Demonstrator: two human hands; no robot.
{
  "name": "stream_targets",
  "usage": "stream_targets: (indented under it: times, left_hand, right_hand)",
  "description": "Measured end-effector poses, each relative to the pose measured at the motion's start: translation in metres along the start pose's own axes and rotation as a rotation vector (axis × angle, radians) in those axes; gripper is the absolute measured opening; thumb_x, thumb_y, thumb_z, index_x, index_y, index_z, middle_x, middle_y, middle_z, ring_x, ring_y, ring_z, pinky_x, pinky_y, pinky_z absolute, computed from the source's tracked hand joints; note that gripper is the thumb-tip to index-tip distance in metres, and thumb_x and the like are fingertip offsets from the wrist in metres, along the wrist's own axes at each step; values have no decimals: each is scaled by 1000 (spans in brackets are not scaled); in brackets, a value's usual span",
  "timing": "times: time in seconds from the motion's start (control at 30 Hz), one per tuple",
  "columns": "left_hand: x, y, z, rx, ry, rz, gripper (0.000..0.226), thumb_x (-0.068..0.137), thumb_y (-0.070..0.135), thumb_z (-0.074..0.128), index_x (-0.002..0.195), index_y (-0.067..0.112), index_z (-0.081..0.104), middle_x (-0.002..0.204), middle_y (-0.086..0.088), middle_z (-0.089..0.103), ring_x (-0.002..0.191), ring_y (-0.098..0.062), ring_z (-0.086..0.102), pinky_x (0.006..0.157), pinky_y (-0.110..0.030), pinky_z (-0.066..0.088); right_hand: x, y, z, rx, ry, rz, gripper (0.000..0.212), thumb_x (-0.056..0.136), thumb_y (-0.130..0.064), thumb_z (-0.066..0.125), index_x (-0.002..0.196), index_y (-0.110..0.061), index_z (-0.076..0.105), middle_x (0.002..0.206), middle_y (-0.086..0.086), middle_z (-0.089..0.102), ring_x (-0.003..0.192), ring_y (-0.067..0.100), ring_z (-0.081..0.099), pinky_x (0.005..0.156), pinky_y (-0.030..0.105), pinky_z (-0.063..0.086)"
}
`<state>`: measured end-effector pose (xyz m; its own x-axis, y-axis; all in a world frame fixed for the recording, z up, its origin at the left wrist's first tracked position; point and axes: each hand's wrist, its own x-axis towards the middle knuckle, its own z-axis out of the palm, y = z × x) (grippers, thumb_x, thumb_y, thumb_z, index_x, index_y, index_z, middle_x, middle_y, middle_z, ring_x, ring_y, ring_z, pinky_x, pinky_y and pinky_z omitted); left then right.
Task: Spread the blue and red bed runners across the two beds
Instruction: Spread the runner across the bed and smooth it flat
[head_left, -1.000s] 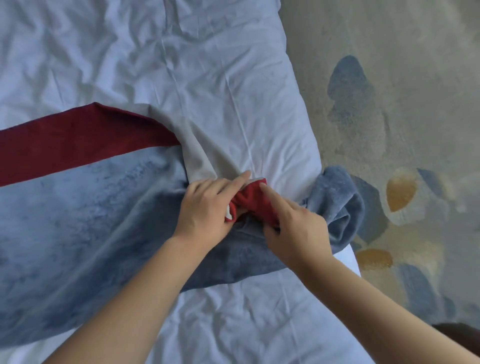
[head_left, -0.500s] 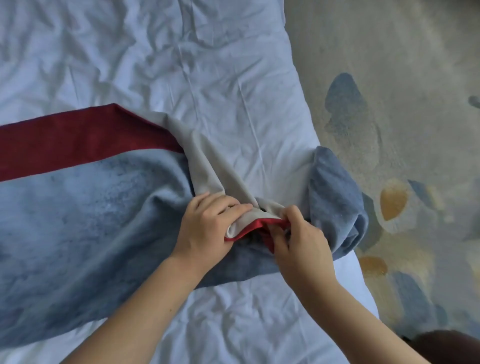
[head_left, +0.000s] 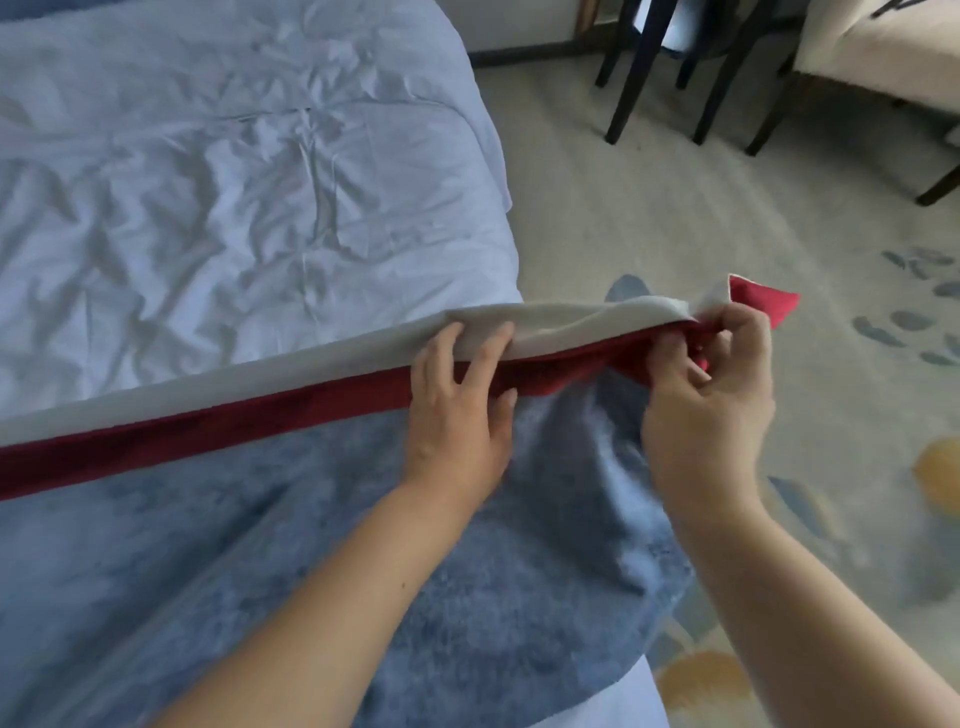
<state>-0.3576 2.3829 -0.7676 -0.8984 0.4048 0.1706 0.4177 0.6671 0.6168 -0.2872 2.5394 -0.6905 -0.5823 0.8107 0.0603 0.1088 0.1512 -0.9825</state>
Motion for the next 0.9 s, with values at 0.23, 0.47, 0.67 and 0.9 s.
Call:
stream_targets:
  times: [0.23,0.47,0.67,0.9]
  left_hand:
    - [-9,-44,45,231,-309,-42,69,102,44,53,159,50,13,171,-2,-15,157,-33,-10,124,-59,20]
    - [-56,-96,53,564,-419,-10,68,99,67,22,162,43,10,173,1,4,159,-27,8,124,-61,9]
    - [-32,-118,26,587,-481,13,64,99,70,11,159,50,2,172,10,-1,159,-22,2,124,-60,5]
    - [10,-148,-11,550,-471,-263,64,99,67,1,160,47,-1,170,1,17,156,-36,6,126,-55,-2]
  right_hand:
    - [-20,105,25,-568,-621,6,76,97,-18,62,157,-44,23,170,-12,0,151,5,25,108,19,40]
    - [-101,172,19,-958,-920,-155,66,102,-60,28,159,-46,-2,169,-5,-18,154,28,-22,124,50,-4]
    - [-65,174,37,-1037,-962,-235,65,99,-66,11,157,-48,-12,165,-11,-29,151,17,-30,124,38,-10]
    - [-1,145,129,-1060,-946,-233,64,105,-52,24,162,-26,12,167,10,22,154,32,13,127,42,5]
